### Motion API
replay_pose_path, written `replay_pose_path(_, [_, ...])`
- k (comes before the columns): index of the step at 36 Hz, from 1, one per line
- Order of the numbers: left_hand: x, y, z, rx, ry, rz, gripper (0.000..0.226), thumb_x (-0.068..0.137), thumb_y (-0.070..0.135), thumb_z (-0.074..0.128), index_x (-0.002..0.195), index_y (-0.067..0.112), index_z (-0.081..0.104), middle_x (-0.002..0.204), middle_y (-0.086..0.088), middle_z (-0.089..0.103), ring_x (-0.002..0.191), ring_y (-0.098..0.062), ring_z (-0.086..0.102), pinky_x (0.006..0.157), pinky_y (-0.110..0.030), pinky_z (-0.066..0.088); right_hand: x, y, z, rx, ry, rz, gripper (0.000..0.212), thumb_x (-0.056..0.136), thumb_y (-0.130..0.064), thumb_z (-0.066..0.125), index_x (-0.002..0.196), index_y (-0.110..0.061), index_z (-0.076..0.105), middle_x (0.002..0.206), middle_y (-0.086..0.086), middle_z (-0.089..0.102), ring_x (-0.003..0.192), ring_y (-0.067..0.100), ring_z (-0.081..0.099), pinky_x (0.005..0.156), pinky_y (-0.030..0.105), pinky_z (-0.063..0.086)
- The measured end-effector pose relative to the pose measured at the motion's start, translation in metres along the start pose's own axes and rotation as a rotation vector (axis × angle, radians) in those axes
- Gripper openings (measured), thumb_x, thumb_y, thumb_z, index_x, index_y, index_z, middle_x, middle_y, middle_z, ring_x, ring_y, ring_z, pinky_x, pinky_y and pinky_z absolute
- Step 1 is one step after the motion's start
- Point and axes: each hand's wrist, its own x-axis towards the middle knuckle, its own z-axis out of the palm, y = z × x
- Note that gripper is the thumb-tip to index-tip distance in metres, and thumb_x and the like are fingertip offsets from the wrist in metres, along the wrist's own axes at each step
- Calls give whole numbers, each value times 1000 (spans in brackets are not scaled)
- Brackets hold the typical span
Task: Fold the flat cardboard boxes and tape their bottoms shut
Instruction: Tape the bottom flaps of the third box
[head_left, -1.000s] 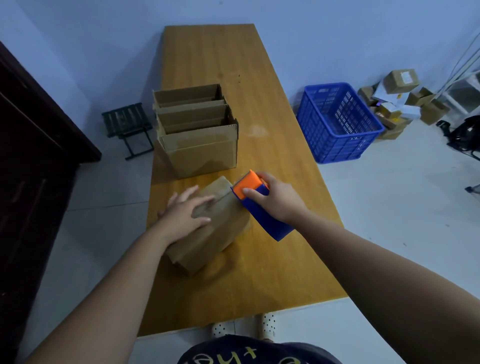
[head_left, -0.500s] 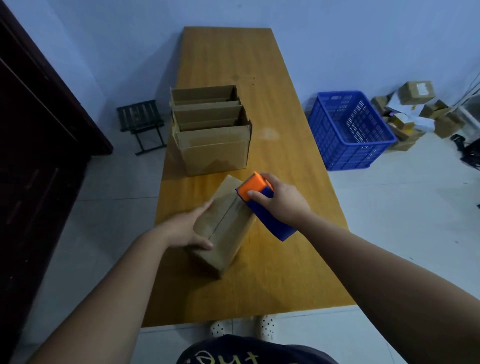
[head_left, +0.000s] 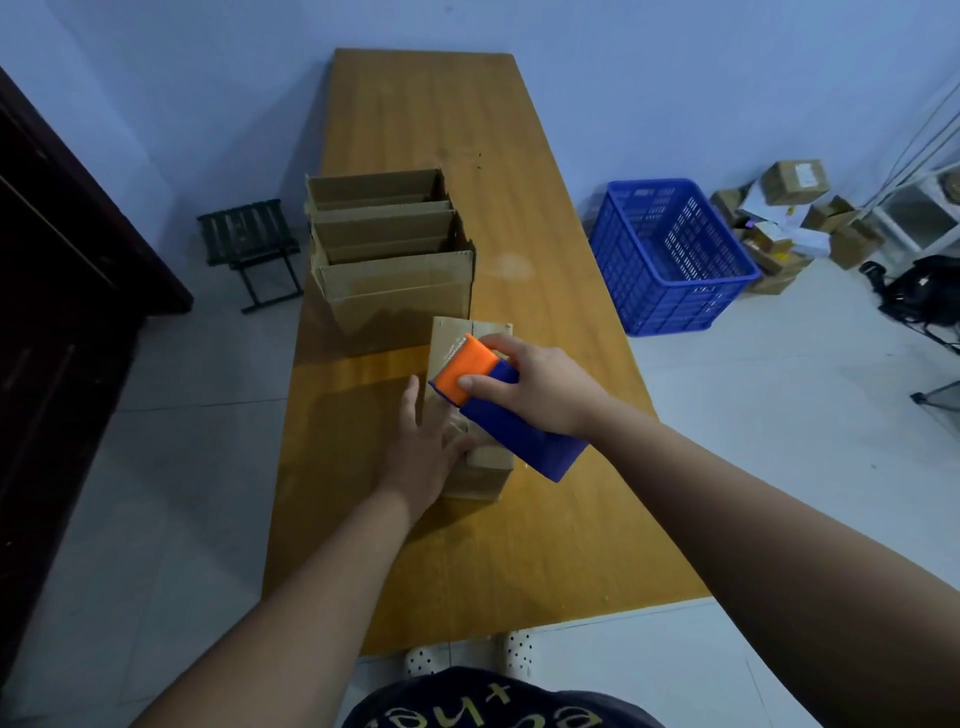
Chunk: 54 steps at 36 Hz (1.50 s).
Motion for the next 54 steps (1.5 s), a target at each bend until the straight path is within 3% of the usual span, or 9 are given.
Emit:
replay_pose_path(5, [2,2,-1,168,-88,-23,48,100,34,42,140,9,42,147,-17,36,128,-35,42,105,-44,36,-3,0,-5,174,-181,-9,52,92,-57,49,136,-31,42,109,-9,60,92,10,61,73,21,48])
replay_pose_path(12, [9,-8,-22,227,-392,112,74,87,44,64,147,30,23,154,3,20,126,-23,45,100,-37,45,-5,4,-5,199,-224,-8,42,92,-56,50,128,-34,48,105,-10,63,91,10,62,75,23,49])
replay_pose_path(20, [7,-10,-17,320,-366,128,89,85,48,64,151,36,5,159,7,-9,137,-30,33,104,-45,41,-2,5,-7,220,-211,39,44,93,-55,49,129,-29,48,103,-8,64,88,11,64,71,21,50])
replay_pose_path(30, [-1,-6,-17,370,-319,91,82,86,31,68,150,30,16,155,-1,22,129,-27,42,102,-40,43,-8,4,-6,98,-251,-25,46,90,-59,50,129,-33,47,105,-9,62,91,11,61,78,25,50])
replay_pose_path(34, [-3,8,-29,191,-385,-38,107,85,10,67,147,44,-14,155,-2,7,140,-33,23,107,-47,38,-13,5,-13,-38,-368,-39,49,90,-59,52,131,-32,49,112,-8,64,97,10,60,88,31,51])
replay_pose_path(37, [-3,18,-41,88,-434,40,93,88,12,65,147,46,1,158,8,-8,145,-31,4,114,-50,25,-16,9,-16,-43,-379,-40,50,90,-58,52,133,-32,48,116,-9,63,100,11,60,91,33,51])
replay_pose_path(42, [-1,9,-41,-416,-317,-1,31,100,10,46,119,33,54,158,14,15,145,-21,17,113,-41,30,-18,11,-10,-52,-402,-49,52,90,-58,53,136,-34,46,118,-9,61,101,12,57,91,33,48])
replay_pose_path(47, [-6,5,-39,-446,-203,-30,36,101,4,35,95,20,67,156,13,24,145,-19,18,114,-43,23,-19,12,0,-78,-444,-16,58,90,-56,54,141,-34,38,124,-4,58,105,16,56,93,35,48])
replay_pose_path(54, [-17,11,-43,-497,-232,-130,56,97,50,32,149,37,20,149,-5,40,140,-27,29,106,-39,26,-19,17,7,-45,-419,-34,60,90,-54,55,143,-34,36,126,-3,59,107,17,58,97,40,48])
